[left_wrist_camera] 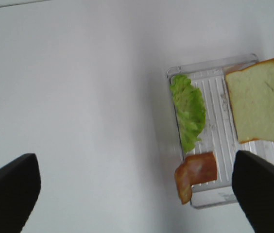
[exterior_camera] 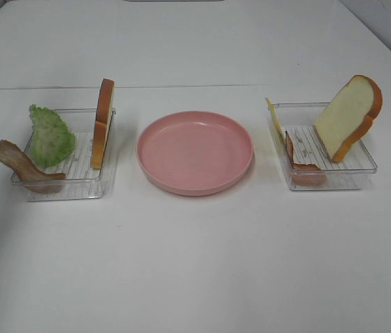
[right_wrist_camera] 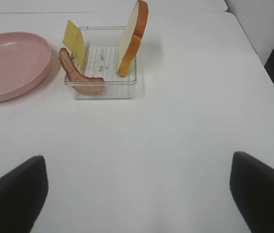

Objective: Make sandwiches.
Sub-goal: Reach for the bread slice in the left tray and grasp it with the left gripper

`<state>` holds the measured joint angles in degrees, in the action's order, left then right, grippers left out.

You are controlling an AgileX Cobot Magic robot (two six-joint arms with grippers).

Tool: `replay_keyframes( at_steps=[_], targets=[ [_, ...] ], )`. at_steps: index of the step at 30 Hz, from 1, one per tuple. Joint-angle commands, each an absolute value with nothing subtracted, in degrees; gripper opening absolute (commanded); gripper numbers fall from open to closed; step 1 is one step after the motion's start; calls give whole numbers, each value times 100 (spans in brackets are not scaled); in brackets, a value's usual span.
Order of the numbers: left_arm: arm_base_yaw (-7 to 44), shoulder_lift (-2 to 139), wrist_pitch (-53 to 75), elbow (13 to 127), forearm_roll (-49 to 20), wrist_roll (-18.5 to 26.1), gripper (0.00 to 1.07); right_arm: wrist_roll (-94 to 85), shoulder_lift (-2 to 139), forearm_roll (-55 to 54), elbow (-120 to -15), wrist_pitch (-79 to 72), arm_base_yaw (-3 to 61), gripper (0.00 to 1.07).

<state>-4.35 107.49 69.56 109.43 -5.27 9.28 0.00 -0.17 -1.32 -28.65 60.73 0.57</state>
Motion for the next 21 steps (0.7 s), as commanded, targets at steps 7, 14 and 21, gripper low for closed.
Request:
replay_keyframes(
  at_steps=[7,14,21],
  targets=[
    [338,11528,7345,11499,-688,602,101,40,-92,-97,-2848,6039,63,94],
    [1106,11723,7345,11499,-613,97,101,40,-92,-97,-2848,6039,63,94],
    [1553,11912,7322,11499,-573,-149,101,40,-92,-97,-2848,6039,63,94]
  ],
)
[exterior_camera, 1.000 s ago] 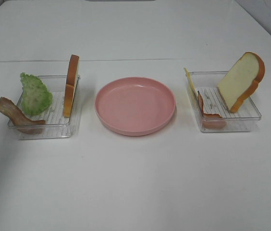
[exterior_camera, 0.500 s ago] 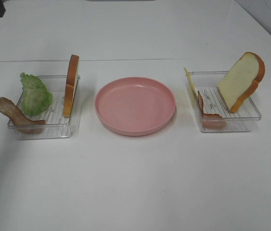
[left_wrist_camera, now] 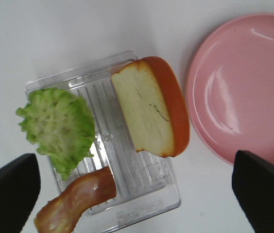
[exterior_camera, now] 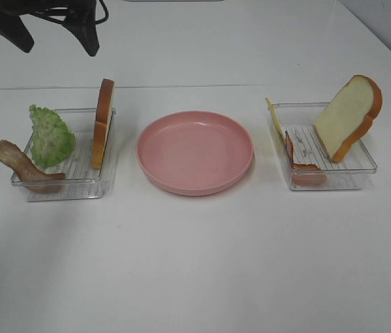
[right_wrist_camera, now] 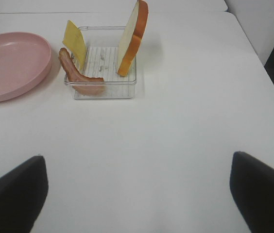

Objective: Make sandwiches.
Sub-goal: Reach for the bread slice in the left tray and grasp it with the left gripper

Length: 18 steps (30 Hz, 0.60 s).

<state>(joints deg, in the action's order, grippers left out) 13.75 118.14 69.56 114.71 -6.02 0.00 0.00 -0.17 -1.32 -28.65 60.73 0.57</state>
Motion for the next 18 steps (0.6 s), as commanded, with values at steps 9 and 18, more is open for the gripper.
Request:
replay_keyframes(
  at_steps=[9,18],
  targets=[
    [1788,12342,6967,11499,-258,-413,101,40,-92,-97,-2848,6039,63,94],
    [1816,12760,6652,11499,-223,-367,101,40,-92,-97,-2848,6039,63,94]
  ],
)
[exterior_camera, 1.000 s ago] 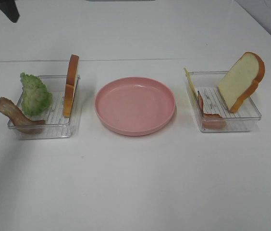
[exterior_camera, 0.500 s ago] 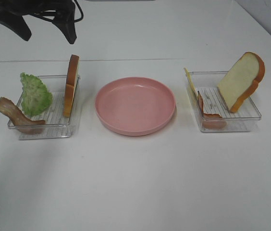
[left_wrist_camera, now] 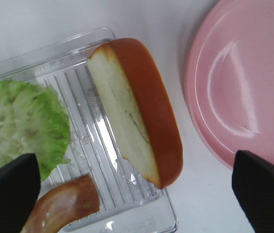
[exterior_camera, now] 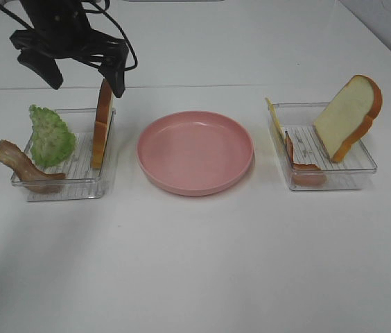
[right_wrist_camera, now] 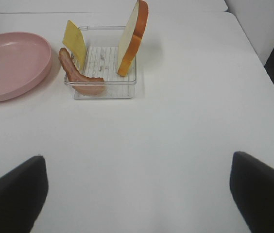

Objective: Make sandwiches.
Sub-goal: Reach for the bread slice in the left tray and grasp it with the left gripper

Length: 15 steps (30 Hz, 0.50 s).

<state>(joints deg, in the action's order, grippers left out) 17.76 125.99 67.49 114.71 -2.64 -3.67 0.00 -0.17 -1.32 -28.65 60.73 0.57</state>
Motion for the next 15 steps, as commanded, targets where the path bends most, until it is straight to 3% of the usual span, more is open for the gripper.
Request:
replay_keyframes(
  at_steps=[1,9,15],
  targets=[
    [1816,12806,6629,11499,-189,-361,101,40,-92,-97,-2848,6039,63,94],
    [1811,13063,6526,11499,241,-361,100,40,-92,-97,-2848,6039,63,94],
    [1811,13201,6520,11499,321,-344,92,40,-92,-97,-2848,6039,63,94]
  ],
)
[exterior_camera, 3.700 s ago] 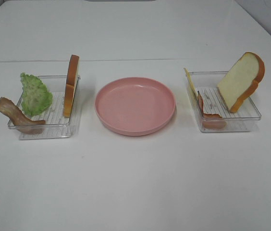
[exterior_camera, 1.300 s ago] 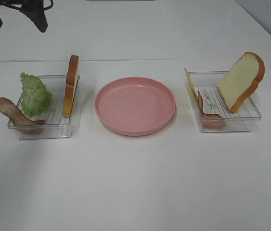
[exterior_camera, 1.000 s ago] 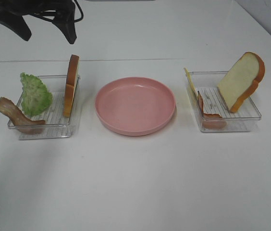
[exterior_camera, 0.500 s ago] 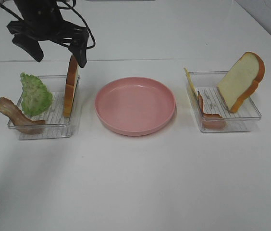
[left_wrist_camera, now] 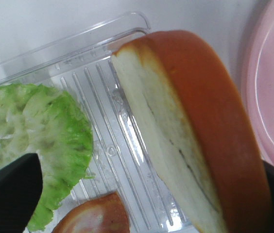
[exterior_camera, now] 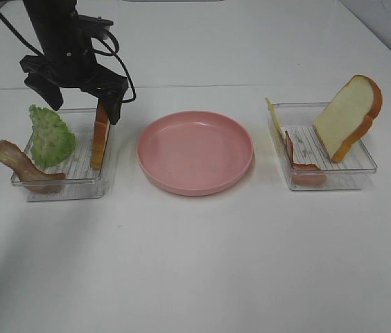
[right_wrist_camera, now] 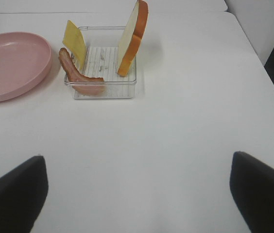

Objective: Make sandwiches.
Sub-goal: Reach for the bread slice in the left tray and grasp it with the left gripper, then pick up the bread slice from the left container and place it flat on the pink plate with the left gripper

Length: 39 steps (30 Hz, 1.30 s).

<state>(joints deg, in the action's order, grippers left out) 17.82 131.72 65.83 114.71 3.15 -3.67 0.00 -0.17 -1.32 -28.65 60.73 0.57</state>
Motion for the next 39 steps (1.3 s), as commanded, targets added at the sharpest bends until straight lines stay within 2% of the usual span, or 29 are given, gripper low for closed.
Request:
replay_keyframes(
  at_steps=[1,2,4,5,6,7,8,9,10,11,13,26,31,35,36,38,39],
  targets=[
    [1811,13201,6509,11499,321,-332,88,40,-92,-97,-2848,6039,63,94],
    [1811,13201,6509,11499,321,-332,88,40,-92,-97,-2848,6039,63,94],
    [1811,13201,6520,11499,361,-321,69,40,-92,-97,-2848,6039,63,94],
    [1811,13201,6520,11499,361,-321,69,40,-92,-97,-2848,6039,63,94],
    [1811,13201,6532,11499,401,-327,51,40,-92,-97,-2848,6039,63,94],
    [1811,13201,6532,11499,401,-327,51,40,-92,-97,-2848,6039,63,94],
    [1811,13195,6532,11499,430,-327,30,40,-92,-97,-2848,6039,63,94],
    [1811,13184,6532,11499,447,-327,19,40,-92,-97,-2848,6039,63,94],
    [1811,13184,6532,11499,447,-327,19,40,-92,-97,-2848,6039,63,94],
    [1811,13184,6532,11499,453,-327,4,40,-92,-97,-2848,6039,63,94],
    [1811,13184,6543,11499,418,-355,0,40,-92,-97,-2848,6039,63,94],
    [1811,13132,6612,11499,321,-441,0,40,-92,-97,-2848,6039,63,94],
    [1908,12697,6898,11505,201,-516,0,40,-92,-97,-2848,6039,63,94],
    [1919,12307,7351,11511,-338,-304,0,40,-92,-97,-2848,6039,63,94],
    [1919,12250,7305,11505,-676,-304,0,40,-92,-97,-2848,6039,63,94],
    [1919,12250,7242,11511,-825,-298,0,40,-92,-97,-2848,6039,63,94],
    [1914,12250,6916,11511,-1215,-304,0,40,-92,-97,-2848,6039,63,94]
  ],
)
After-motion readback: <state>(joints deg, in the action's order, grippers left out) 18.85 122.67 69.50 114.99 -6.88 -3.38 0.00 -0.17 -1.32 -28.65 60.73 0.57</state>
